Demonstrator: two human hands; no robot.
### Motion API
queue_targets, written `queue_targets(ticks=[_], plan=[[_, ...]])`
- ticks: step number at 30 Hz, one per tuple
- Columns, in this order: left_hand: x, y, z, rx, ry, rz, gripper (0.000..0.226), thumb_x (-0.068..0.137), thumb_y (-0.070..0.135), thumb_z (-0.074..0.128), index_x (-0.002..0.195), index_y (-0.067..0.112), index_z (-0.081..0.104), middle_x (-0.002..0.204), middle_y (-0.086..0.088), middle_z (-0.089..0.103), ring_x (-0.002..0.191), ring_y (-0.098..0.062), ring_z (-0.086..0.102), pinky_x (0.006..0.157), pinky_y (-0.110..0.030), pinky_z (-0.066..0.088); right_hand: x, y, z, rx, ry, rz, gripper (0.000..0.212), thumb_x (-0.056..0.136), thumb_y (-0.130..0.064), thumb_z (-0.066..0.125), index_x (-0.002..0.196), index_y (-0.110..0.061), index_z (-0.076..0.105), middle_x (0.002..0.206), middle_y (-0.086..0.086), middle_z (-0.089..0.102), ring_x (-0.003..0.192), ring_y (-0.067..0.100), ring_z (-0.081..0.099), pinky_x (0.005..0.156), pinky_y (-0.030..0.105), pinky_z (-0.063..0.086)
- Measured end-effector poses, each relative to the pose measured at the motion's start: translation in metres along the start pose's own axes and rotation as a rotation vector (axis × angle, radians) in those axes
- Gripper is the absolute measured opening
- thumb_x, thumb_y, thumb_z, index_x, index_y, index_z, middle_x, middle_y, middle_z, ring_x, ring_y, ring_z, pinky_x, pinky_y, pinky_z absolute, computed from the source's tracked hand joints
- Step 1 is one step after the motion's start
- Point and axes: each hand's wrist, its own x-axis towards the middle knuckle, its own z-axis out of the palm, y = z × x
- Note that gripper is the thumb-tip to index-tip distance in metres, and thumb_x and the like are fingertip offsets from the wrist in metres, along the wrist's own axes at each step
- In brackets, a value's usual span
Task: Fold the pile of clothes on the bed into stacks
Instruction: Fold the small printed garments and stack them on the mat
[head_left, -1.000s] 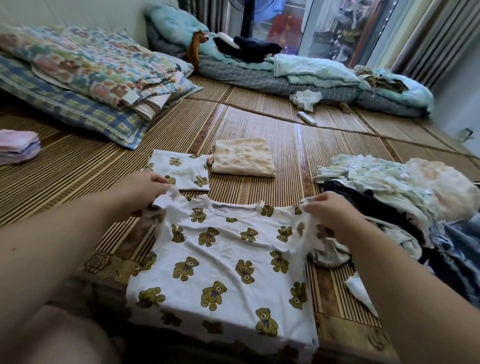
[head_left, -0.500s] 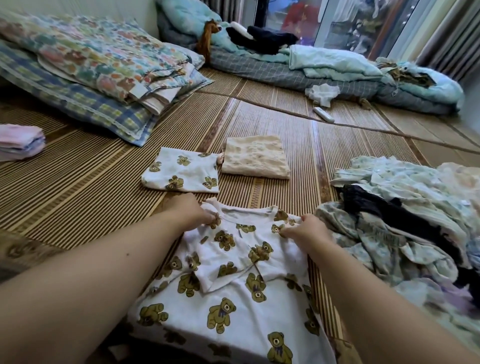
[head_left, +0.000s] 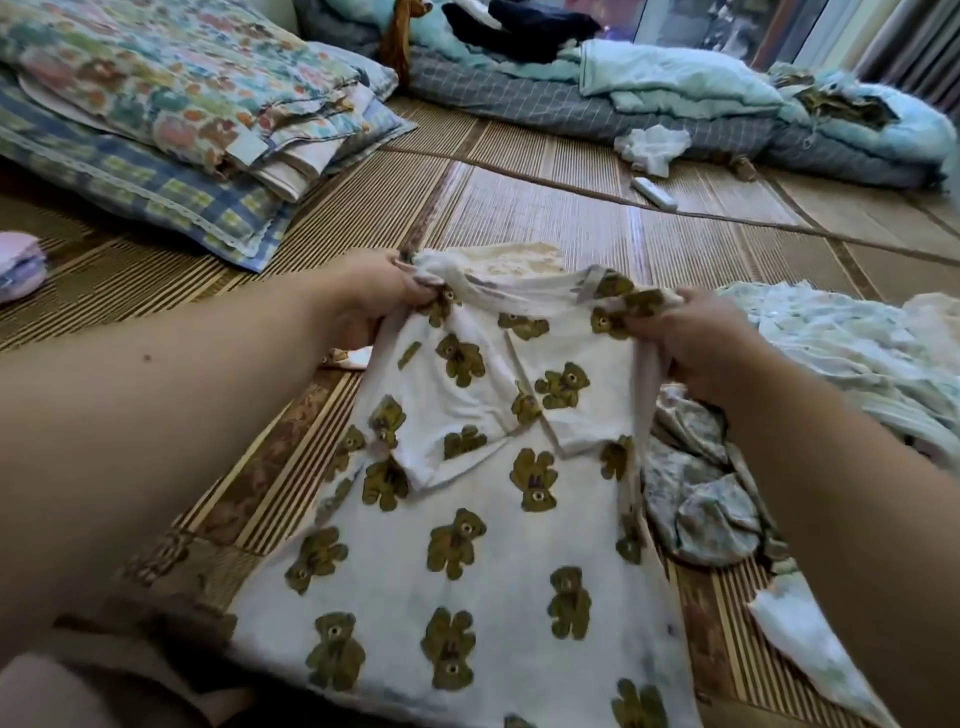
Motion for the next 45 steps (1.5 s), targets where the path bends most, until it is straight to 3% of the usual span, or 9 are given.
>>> queue_targets(ticks=[11,17,22,25,29,33,37,41,45], plan=[[0.015,-0.023,0.009,0.188,0.029,0.113,0.036,0.084,-0.001,0.065,0.113,0.021,0.064,0.096,-0.003,0.07,0.088,-0.017,0.066,0.058,-0.026,0.052,0.01,0.027,0.002,-0.058,0.013,-0.16,0.014,0.082,-0.004,0.071,0.076,-0.014,0.064,0.072,0.005,0.067,0.065,0.017,0.065,0.055,0.027,0.052],[-0.034,-0.078,-0.009,0.694,-0.012,0.271,0.03,0.08,0.005,0.072,0.067,0.03,0.061,0.071,0.011,0.063,0.07,-0.011,0.06,0.056,-0.019,0.044,-0.061,0.091,-0.01,-0.461,-0.157,-0.196,0.023,0.085,-0.008,0.067,0.073,-0.026,0.064,0.079,-0.004,0.067,0.067,0.01,0.06,0.051,0.018,0.048],[-0.062,-0.113,-0.015,0.928,-0.103,0.125,0.042,0.083,-0.006,0.056,0.067,0.031,0.069,0.111,0.008,0.069,0.104,-0.012,0.062,0.088,-0.032,0.054,-0.1,0.109,0.0,-0.599,-0.394,-0.029,0.027,0.084,-0.005,0.06,0.083,-0.031,0.069,0.106,-0.026,0.062,0.103,-0.001,0.059,0.086,0.023,0.051],[-0.057,-0.115,-0.011,0.901,0.065,0.183,0.041,0.081,-0.005,0.053,0.063,0.028,0.07,0.126,0.005,0.062,0.118,-0.016,0.053,0.098,-0.039,0.046,-0.102,0.102,0.016,-0.684,-0.211,-0.048,0.019,0.085,-0.021,0.055,0.084,-0.028,0.072,0.097,-0.014,0.071,0.081,0.005,0.063,0.074,0.028,0.055],[-0.051,-0.116,0.002,1.064,0.075,0.169,0.03,0.092,0.028,0.055,0.114,0.046,0.064,0.148,0.003,0.04,0.133,-0.028,0.036,0.108,-0.049,0.034,-0.099,0.102,0.049,-1.005,-0.156,-0.114,0.033,0.092,-0.042,0.046,0.12,-0.031,0.057,0.115,-0.001,0.065,0.09,0.017,0.057,0.078,0.034,0.047],[-0.057,-0.12,0.002,1.238,-0.004,0.225,0.035,0.092,0.041,0.051,0.127,0.039,0.059,0.12,0.005,0.056,0.114,-0.02,0.051,0.091,-0.037,0.045,-0.077,0.098,0.061,-1.194,-0.268,-0.17,0.043,0.097,-0.028,0.04,0.14,-0.029,0.041,0.144,0.002,0.046,0.127,0.026,0.046,0.103,0.048,0.041],[-0.085,-0.115,-0.002,1.308,-0.069,0.305,0.03,0.09,0.049,0.049,0.09,0.031,0.073,0.076,0.013,0.06,0.076,-0.007,0.059,0.059,-0.025,0.039,-0.056,0.079,0.058,-1.431,-0.331,-0.151,0.069,0.089,-0.003,0.047,0.148,-0.033,0.028,0.154,0.002,0.034,0.136,0.027,0.041,0.107,0.054,0.036],[-0.11,-0.123,0.003,1.251,-0.258,0.185,0.03,0.084,0.039,0.052,0.099,0.027,0.075,0.094,0.007,0.072,0.085,-0.008,0.064,0.074,-0.031,0.055,-0.084,0.079,0.085,-1.169,-0.134,-0.454,0.049,0.089,-0.011,0.054,0.133,-0.031,0.053,0.141,-0.003,0.051,0.132,0.02,0.044,0.112,0.046,0.031],[-0.116,-0.129,-0.012,1.305,-0.147,0.388,0.039,0.085,0.03,0.056,0.121,0.044,0.059,0.101,0.022,0.044,0.112,-0.013,0.044,0.089,-0.032,0.041,-0.156,0.093,0.125,-0.77,-0.339,-0.691,0.025,0.088,-0.038,0.057,0.106,-0.028,0.072,0.107,-0.005,0.066,0.097,0.011,0.055,0.086,0.033,0.053]])
